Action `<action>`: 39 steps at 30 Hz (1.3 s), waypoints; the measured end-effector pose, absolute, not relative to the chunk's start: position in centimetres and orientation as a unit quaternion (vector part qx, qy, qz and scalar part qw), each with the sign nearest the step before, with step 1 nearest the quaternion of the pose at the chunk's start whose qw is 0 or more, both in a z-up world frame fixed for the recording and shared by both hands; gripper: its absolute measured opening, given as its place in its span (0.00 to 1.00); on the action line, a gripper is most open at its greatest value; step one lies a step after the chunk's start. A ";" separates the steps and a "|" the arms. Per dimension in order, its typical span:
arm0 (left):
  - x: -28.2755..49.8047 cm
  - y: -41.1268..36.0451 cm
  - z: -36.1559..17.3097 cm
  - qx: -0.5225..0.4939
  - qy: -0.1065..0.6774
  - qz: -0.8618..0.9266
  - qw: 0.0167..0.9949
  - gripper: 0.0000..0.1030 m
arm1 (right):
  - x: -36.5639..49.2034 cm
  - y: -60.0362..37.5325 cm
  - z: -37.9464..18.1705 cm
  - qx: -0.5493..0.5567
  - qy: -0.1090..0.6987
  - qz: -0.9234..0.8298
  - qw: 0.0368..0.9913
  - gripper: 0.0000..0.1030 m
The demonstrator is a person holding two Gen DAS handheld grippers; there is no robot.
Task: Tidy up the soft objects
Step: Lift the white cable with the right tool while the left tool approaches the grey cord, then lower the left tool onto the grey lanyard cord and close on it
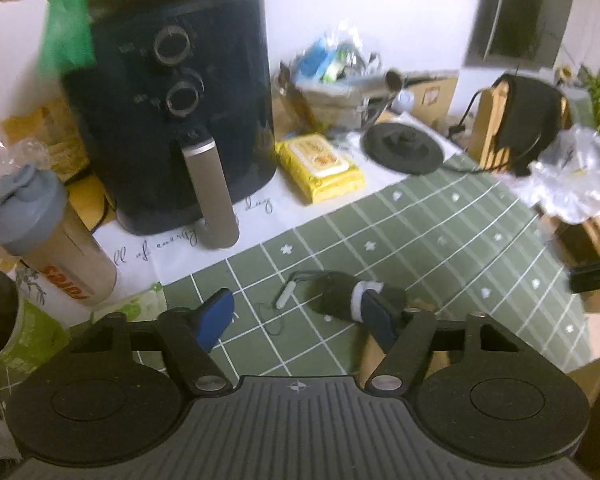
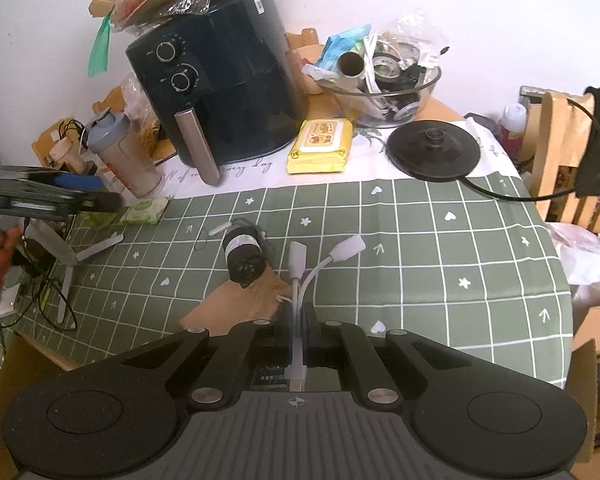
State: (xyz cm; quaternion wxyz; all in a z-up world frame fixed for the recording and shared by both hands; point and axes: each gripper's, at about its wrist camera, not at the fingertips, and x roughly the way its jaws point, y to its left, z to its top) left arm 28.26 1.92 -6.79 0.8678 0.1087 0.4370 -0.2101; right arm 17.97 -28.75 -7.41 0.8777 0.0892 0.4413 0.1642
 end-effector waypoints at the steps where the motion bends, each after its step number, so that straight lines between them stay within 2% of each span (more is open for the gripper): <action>1: 28.8 1.8 -7.4 0.112 0.443 -0.211 0.864 0.62 | 17.6 -29.0 -7.3 0.093 0.439 0.162 0.879 0.06; 13: 34.6 0.4 -13.9 0.148 0.493 -0.220 0.829 0.51 | 14.5 -30.4 -6.4 0.127 0.428 0.127 0.886 0.06; 15: 35.3 0.2 -14.9 0.152 0.498 -0.220 0.825 0.44 | 14.1 -30.5 -6.5 0.132 0.428 0.122 0.886 0.06; 18: 36.2 -0.1 -16.5 0.160 0.507 -0.218 0.818 0.43 | 13.5 -30.7 -6.8 0.137 0.431 0.111 0.885 0.06; 21: 37.1 -0.3 -17.8 0.162 0.516 -0.217 0.813 0.37 | 12.6 -30.8 -6.9 0.141 0.434 0.101 0.884 0.06; 25: 37.7 -0.6 -18.8 0.160 0.520 -0.225 0.808 0.37 | 11.3 -31.0 -6.9 0.146 0.437 0.089 0.883 0.06; 28: 37.9 -0.8 -18.9 0.162 0.513 -0.225 0.813 0.27 | 10.6 -31.2 -6.9 0.150 0.440 0.079 0.882 0.06; 30: 37.9 -1.1 -18.9 0.165 0.515 -0.220 0.812 0.14 | 10.3 -31.4 -7.0 0.153 0.442 0.075 0.880 0.06; 32: 37.8 -1.5 -18.9 0.182 0.519 -0.220 0.806 0.09 | 10.0 -31.5 -7.1 0.153 0.445 0.072 0.879 0.06; 39: 37.5 -1.8 -18.9 0.183 0.550 -0.214 0.786 0.09 | 9.7 -31.6 -7.0 0.151 0.443 0.074 0.880 0.06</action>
